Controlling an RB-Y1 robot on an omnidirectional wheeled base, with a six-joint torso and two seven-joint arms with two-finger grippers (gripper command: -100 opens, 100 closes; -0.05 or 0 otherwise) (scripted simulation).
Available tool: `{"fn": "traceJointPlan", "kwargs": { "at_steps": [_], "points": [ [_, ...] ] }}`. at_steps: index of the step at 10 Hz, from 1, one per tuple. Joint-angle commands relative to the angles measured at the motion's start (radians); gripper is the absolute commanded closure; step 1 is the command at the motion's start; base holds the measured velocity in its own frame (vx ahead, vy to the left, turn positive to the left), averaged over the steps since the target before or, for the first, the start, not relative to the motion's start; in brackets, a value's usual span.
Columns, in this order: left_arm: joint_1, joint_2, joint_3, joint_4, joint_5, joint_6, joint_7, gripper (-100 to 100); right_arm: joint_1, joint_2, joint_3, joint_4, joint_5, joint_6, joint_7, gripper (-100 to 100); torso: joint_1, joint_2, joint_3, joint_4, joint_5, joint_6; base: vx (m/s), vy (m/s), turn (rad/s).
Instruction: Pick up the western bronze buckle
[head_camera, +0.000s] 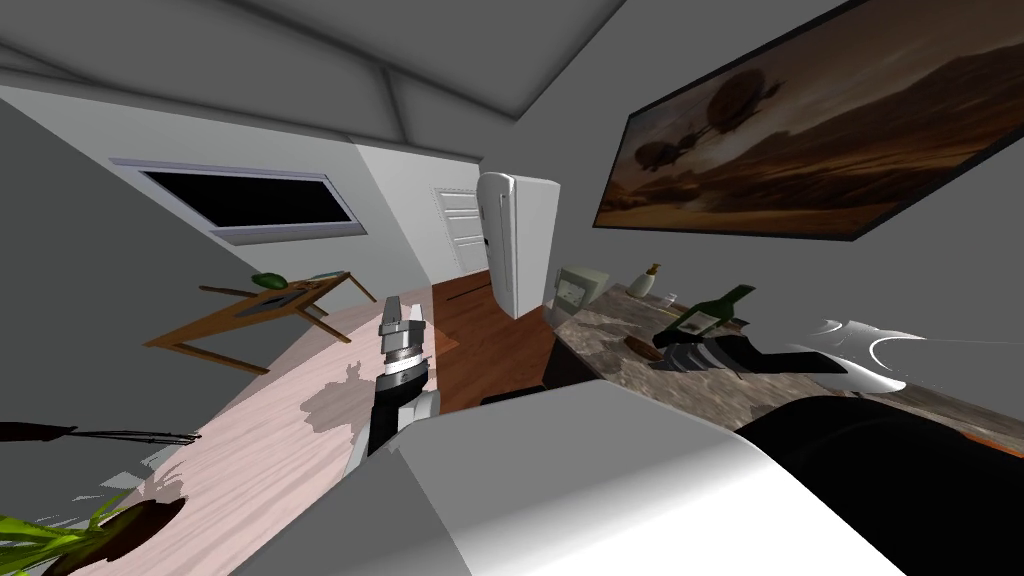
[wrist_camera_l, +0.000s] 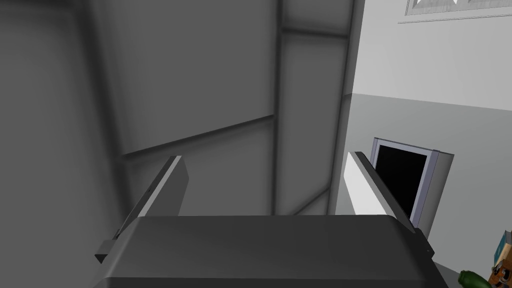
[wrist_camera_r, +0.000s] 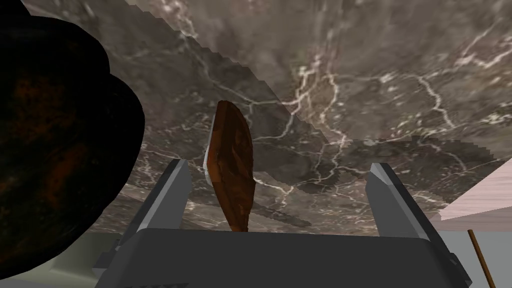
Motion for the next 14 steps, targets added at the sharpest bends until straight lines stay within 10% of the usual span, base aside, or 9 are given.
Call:
{"fn": "traceJointPlan", "kwargs": {
  "at_steps": [1, 3, 4, 8, 9, 10, 14],
  "points": [
    [0.000, 0.000, 0.000, 0.000, 0.000, 0.000, 0.000, 0, 0.008, 0.007, 0.006, 0.015, -0.029, -0.001, 0.034, -100, 0.000, 0.000, 0.000, 0.000, 0.000, 0.000, -0.006, 0.020, 0.036],
    [0.000, 0.000, 0.000, 0.000, 0.000, 0.000, 0.000, 0, 0.020, 0.002, 0.004, 0.011, -0.046, 0.002, 0.045, -100, 0.000, 0.000, 0.000, 0.000, 0.000, 0.000, -0.003, 0.012, 0.019],
    [0.000, 0.000, 0.000, 0.000, 0.000, 0.000, 0.000, 0, 0.021, 0.002, 0.004, 0.012, -0.049, 0.002, 0.050, 100, -0.001, 0.000, 0.000, 0.000, 0.000, 0.000, 0.000, 0.000, 0.000],
    [0.000, 0.000, 0.000, 0.000, 0.000, 0.000, 0.000, 0, 0.021, 0.002, 0.003, 0.012, -0.048, 0.002, 0.050, 100, -0.002, -0.001, -0.001, 0.000, -0.001, 0.000, 0.000, 0.000, 0.000],
    [0.000, 0.000, 0.000, 0.000, 0.000, 0.000, 0.000, 0, 0.021, 0.002, 0.003, 0.012, -0.048, 0.002, 0.050, 0, -0.002, -0.001, -0.001, 0.000, -0.001, 0.000, 0.000, 0.000, 0.000],
    [0.000, 0.000, 0.000, 0.000, 0.000, 0.000, 0.000, 0, 0.003, 0.002, 0.002, 0.007, -0.012, -0.002, 0.015, 100, -0.002, -0.001, -0.001, 0.000, -0.001, 0.000, 0.004, -0.012, -0.054],
    [0.000, 0.000, 0.000, 0.000, 0.000, 0.000, 0.000, 0, -0.017, -0.016, -0.014, -0.022, 0.055, -0.004, -0.060, 100, -0.003, -0.002, -0.001, -0.001, -0.001, 0.000, 0.007, -0.023, -0.035]
  ]
}}
